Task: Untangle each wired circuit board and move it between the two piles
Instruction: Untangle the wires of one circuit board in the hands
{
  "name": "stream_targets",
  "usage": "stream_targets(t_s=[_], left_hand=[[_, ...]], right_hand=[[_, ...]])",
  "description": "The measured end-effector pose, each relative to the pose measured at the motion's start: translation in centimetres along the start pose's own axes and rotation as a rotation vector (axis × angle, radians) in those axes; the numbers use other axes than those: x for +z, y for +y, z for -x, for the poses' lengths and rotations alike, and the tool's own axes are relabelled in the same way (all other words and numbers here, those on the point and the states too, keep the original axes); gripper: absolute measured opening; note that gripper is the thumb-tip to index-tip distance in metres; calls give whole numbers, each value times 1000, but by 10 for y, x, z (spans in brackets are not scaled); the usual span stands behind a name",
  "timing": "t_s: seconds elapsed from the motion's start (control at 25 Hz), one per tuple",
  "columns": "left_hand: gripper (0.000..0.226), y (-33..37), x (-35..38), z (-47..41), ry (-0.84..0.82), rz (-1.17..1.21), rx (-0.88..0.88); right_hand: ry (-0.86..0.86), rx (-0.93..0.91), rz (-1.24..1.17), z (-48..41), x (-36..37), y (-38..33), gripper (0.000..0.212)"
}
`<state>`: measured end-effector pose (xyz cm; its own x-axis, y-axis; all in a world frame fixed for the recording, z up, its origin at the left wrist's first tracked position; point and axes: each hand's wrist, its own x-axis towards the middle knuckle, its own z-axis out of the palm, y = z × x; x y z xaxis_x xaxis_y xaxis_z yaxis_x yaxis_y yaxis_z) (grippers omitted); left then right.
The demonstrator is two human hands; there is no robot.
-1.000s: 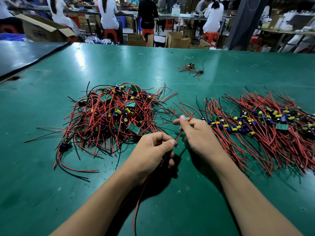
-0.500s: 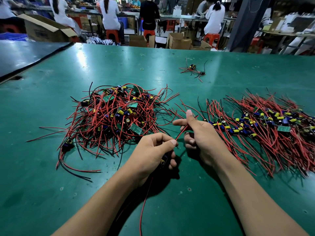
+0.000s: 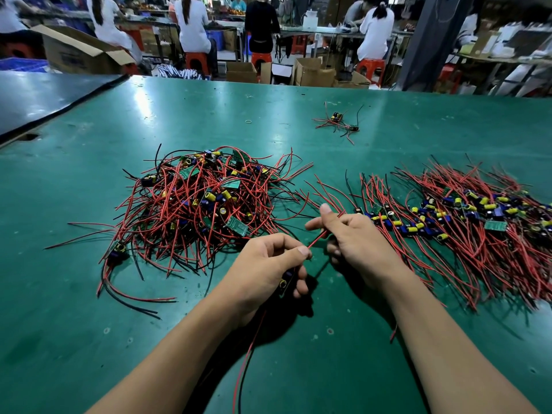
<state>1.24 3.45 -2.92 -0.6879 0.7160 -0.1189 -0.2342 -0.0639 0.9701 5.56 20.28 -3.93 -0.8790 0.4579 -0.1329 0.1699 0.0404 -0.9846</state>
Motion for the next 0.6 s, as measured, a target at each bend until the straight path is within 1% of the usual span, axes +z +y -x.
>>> stream_targets(t_s=[0.08, 0.12, 0.2, 0.28, 0.36, 0.4, 0.52, 0.56, 0.6], left_hand=[[9, 1, 1, 0, -9, -10, -6], [9, 1, 1, 0, -16, -5, -16], [9, 3, -1, 1, -45, 9, -40], [10, 3, -2, 2, -76, 0, -53], [11, 3, -3, 3, -94, -21, -65], [11, 3, -2, 3, -97, -27, -74], [10, 4, 0, 3, -61, 4, -93], [10, 4, 1, 2, -35, 28, -92], [14, 4, 1, 2, -8, 51, -89]], right_hand=[[71, 9, -76, 0, 2, -2, 56], [79, 37, -153, -1, 4, -5, 60], [-4, 148, -373, 0, 4, -10, 68], [-140, 239, -541, 1, -1, -15, 66], [-217, 265, -555, 2, -7, -16, 63], [-216, 263, -518, 2, -7, -16, 63], [-97, 234, -385, 5, 0, -17, 61], [-54, 221, -367, 5, 1, -17, 58], [-34, 212, -361, 5, 2, -17, 60]])
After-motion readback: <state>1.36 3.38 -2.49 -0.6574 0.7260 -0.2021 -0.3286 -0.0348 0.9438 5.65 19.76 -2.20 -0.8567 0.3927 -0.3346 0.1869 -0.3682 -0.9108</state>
